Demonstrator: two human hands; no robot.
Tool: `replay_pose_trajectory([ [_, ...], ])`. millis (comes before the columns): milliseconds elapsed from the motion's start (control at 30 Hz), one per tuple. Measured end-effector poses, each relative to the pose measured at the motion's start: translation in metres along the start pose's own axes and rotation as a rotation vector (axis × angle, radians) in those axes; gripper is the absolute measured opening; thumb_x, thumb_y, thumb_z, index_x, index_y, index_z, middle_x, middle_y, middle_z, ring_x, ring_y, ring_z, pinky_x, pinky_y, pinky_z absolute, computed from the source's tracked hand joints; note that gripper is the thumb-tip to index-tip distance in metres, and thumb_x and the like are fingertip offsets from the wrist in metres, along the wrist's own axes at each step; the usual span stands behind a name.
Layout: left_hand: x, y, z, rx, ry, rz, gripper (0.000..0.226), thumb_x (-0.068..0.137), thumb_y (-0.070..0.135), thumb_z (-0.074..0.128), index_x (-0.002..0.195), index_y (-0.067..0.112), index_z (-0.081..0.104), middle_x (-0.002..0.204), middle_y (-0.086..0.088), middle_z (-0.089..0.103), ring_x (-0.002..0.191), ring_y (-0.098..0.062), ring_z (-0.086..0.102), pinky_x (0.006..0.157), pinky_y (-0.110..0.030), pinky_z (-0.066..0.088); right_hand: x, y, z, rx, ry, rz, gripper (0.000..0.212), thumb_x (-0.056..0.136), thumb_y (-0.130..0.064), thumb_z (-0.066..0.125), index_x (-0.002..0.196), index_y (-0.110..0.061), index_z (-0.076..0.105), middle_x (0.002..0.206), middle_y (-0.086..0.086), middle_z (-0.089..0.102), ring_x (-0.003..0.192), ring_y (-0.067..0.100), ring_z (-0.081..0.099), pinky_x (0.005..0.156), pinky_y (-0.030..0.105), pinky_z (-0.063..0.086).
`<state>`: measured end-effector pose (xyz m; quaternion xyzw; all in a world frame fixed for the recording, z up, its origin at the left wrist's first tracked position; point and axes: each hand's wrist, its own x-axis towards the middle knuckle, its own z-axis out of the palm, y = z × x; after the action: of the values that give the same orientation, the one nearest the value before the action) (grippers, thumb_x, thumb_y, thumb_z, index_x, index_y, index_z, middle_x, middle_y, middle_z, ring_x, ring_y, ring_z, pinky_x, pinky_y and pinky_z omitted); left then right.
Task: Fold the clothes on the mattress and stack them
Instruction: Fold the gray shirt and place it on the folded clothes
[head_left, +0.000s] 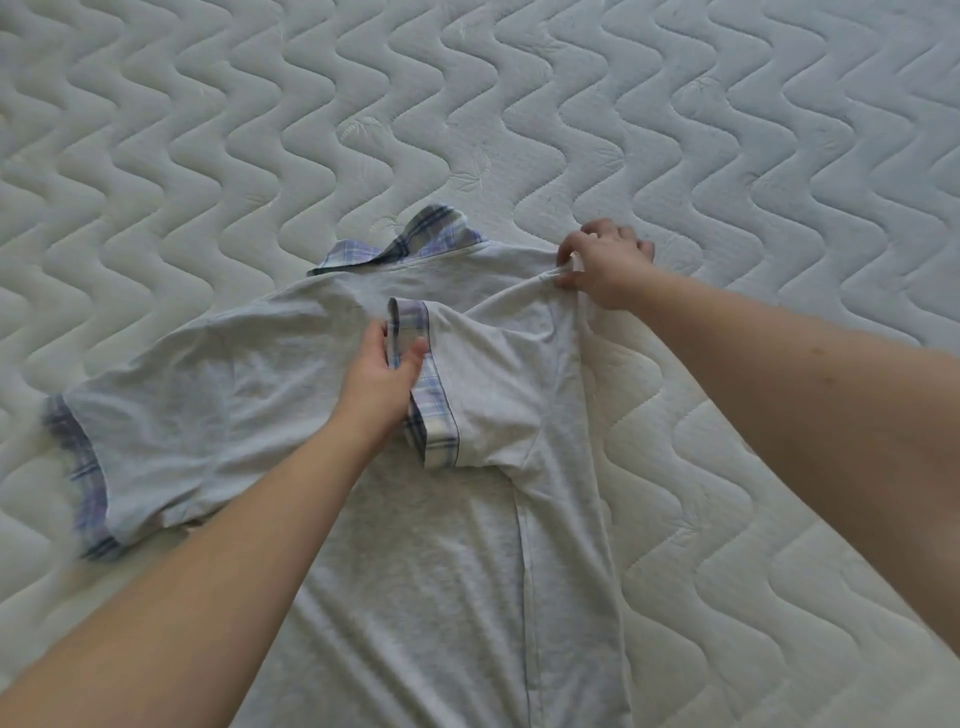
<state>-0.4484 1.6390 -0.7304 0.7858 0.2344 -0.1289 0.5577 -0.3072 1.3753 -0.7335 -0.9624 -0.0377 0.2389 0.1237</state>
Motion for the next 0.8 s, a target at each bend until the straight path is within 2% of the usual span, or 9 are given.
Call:
replay_pose_trajectory([
  [100, -0.008, -0.007, -0.006, 0.064, -0.12, -0.176, 0.043, 0.078, 0.051, 0.075, 0.108, 0.023, 0.062, 0.101, 0.004, 0.072, 0.097, -0.018, 0.068, 0.089, -0.039, 0.055, 0.002, 0.001, -0.006, -0.034, -0.06, -0.03, 0.034, 0.091, -0.055, 0.057, 0.118, -0.036, 0.058, 0.15, 0.003, 0.029, 0.137, 0.03, 0.025, 0.107, 0.049, 0.02],
  [167, -0.014, -0.012, -0.009, 0.036, -0.247, -0.237, 0.037, 0.076, 0.039, 0.081, 0.105, 0.022, 0.068, 0.096, 0.007, 0.075, 0.093, -0.013, 0.071, 0.084, -0.03, 0.056, 0.002, -0.001, -0.01, -0.018, -0.083, -0.064, 0.029, 0.092, -0.056, 0.054, 0.117, -0.041, 0.059, 0.15, 0.002, 0.029, 0.137, 0.029, 0.025, 0.106, 0.049, 0.02],
  [233, -0.015, -0.013, -0.01, -0.002, -0.294, -0.253, 0.031, 0.078, 0.027, 0.081, 0.107, 0.02, 0.07, 0.098, 0.006, 0.076, 0.094, -0.013, 0.071, 0.087, -0.032, 0.056, 0.003, -0.003, -0.013, -0.045, -0.083, -0.068, 0.027, 0.094, -0.055, 0.051, 0.117, -0.043, 0.06, 0.145, 0.003, 0.034, 0.134, 0.029, 0.028, 0.104, 0.047, 0.022],
  [300, -0.015, -0.012, -0.007, -0.016, -0.272, -0.236, 0.029, 0.083, 0.023, 0.077, 0.111, 0.019, 0.069, 0.102, 0.004, 0.075, 0.097, -0.014, 0.07, 0.091, -0.036, 0.055, 0.006, -0.006, -0.016, -0.128, -0.111, -0.053, 0.033, 0.095, -0.054, 0.051, 0.121, -0.035, 0.059, 0.133, 0.008, 0.045, 0.128, 0.03, 0.036, 0.1, 0.043, 0.028],
  [400, -0.013, -0.011, -0.003, -0.056, -0.215, -0.202, 0.028, 0.089, 0.022, 0.071, 0.115, 0.021, 0.065, 0.104, 0.005, 0.074, 0.096, -0.012, 0.07, 0.089, -0.038, 0.056, 0.01, -0.007, -0.024, -0.092, -0.206, -0.044, 0.04, 0.094, -0.045, 0.059, 0.123, -0.017, 0.059, 0.122, 0.012, 0.058, 0.111, 0.03, 0.052, 0.082, 0.032, 0.038],
  [533, -0.016, -0.017, 0.002, 0.006, -0.121, -0.146, 0.028, 0.092, 0.024, 0.066, 0.12, 0.021, 0.061, 0.106, 0.006, 0.072, 0.099, -0.013, 0.068, 0.089, -0.038, 0.055, 0.015, -0.001, -0.029, 0.183, -0.081, 0.027, 0.025, 0.094, -0.034, 0.063, 0.106, -0.011, 0.064, 0.097, 0.011, 0.07, 0.078, 0.02, 0.061, 0.063, 0.025, 0.039],
  [600, -0.018, -0.02, 0.004, 0.047, -0.069, -0.103, 0.03, 0.093, 0.027, 0.065, 0.122, 0.021, 0.06, 0.109, 0.008, 0.07, 0.099, -0.008, 0.065, 0.089, -0.031, 0.052, 0.018, -0.002, -0.025, 0.321, -0.015, 0.051, 0.018, 0.094, -0.031, 0.064, 0.098, -0.013, 0.062, 0.092, 0.009, 0.071, 0.075, 0.019, 0.061, 0.061, 0.023, 0.041],
  [667, -0.022, -0.024, 0.006, 0.077, -0.012, -0.09, 0.03, 0.092, 0.032, 0.066, 0.119, 0.021, 0.061, 0.108, 0.007, 0.07, 0.096, -0.006, 0.064, 0.084, -0.027, 0.051, 0.02, -0.002, -0.018, 0.334, 0.034, 0.04, 0.015, 0.095, -0.03, 0.063, 0.099, -0.016, 0.063, 0.097, 0.008, 0.068, 0.08, 0.02, 0.059, 0.062, 0.025, 0.041],
  [800, -0.032, -0.028, 0.007, 0.007, -0.023, -0.194, 0.036, 0.083, 0.045, 0.073, 0.109, 0.022, 0.063, 0.103, 0.005, 0.071, 0.096, -0.015, 0.067, 0.09, -0.039, 0.054, 0.018, -0.005, -0.009, 0.26, -0.013, -0.025, 0.023, 0.096, -0.035, 0.06, 0.111, -0.02, 0.066, 0.106, 0.003, 0.061, 0.089, 0.019, 0.053, 0.075, 0.027, 0.039],
])
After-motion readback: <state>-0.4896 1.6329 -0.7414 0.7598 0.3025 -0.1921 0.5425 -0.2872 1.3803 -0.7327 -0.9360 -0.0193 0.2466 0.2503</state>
